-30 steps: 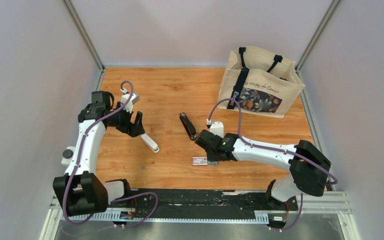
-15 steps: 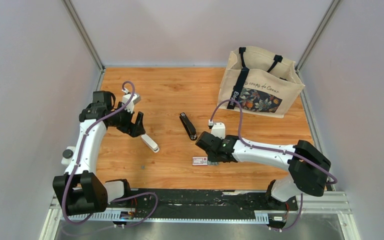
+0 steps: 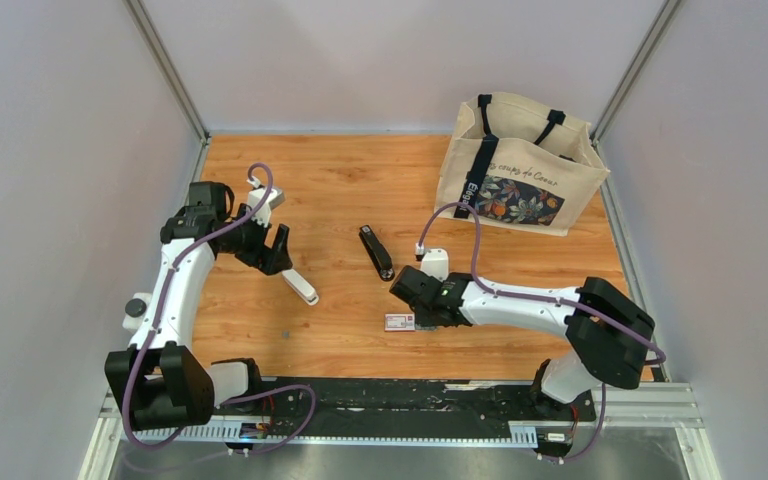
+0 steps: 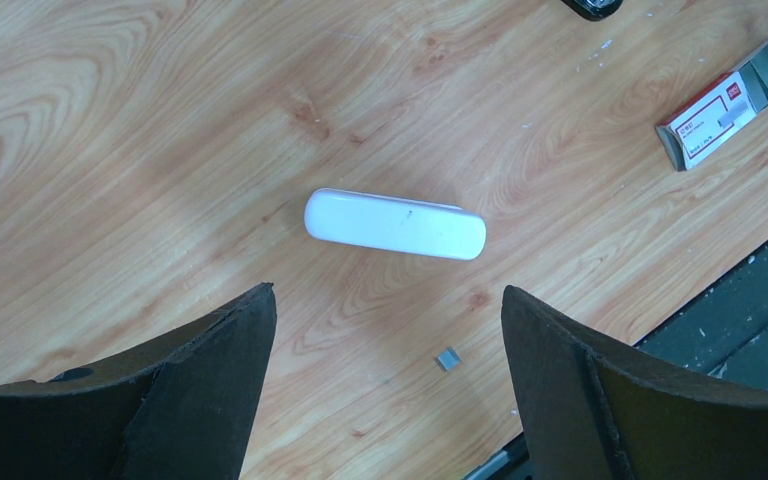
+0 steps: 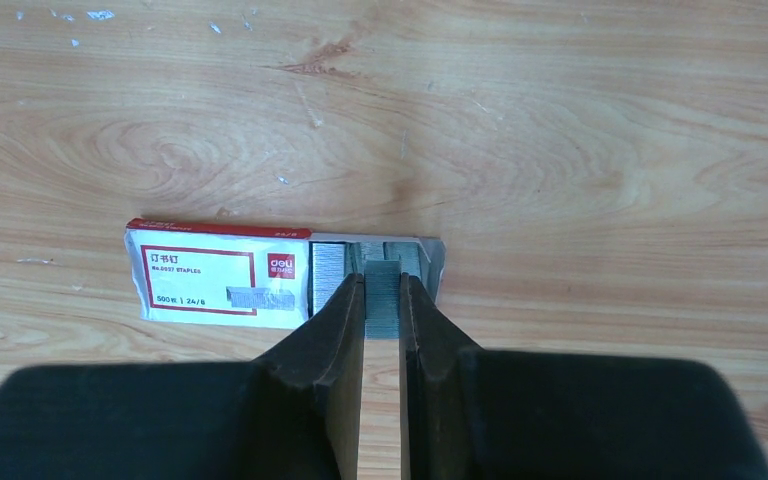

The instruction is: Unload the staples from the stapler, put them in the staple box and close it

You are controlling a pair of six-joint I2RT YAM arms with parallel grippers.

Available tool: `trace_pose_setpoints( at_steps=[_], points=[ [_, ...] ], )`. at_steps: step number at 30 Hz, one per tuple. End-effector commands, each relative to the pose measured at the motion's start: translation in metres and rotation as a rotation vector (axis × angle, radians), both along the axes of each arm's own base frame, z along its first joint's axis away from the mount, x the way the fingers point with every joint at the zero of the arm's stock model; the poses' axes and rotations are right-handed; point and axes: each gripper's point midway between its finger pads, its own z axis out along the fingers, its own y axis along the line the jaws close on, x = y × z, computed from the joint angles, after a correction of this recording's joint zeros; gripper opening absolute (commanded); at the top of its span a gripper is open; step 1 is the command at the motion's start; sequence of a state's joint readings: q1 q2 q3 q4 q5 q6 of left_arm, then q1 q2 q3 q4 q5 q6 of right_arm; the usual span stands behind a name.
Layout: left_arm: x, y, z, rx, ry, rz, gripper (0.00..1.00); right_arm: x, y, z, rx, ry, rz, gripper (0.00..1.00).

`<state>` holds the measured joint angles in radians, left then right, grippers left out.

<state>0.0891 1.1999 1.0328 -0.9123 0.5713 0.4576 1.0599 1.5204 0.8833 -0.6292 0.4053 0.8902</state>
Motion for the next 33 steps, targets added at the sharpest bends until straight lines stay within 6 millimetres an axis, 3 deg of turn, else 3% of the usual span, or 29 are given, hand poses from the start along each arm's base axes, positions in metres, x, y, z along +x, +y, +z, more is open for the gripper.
trace_pose_setpoints(
  at_steps=[1, 11, 33],
  points=[
    [0.004, -0.0016, 0.0033, 0.005, -0.03, -0.022, 0.91, 0.0022, 0.0047, -0.004, 0.015, -0.015, -0.008, 0.0],
    [0.0036, -0.0022, 0.0056, 0.005, -0.037, -0.025, 0.91, -0.0019, -0.0016, -0.0134, -0.007, -0.001, -0.011, 0.0],
    [0.0018, -0.0019, 0.0052, 0.006, -0.039, -0.026, 0.91, -0.0022, 0.007, -0.0055, 0.009, -0.017, 0.014, 0.02]
  ],
)
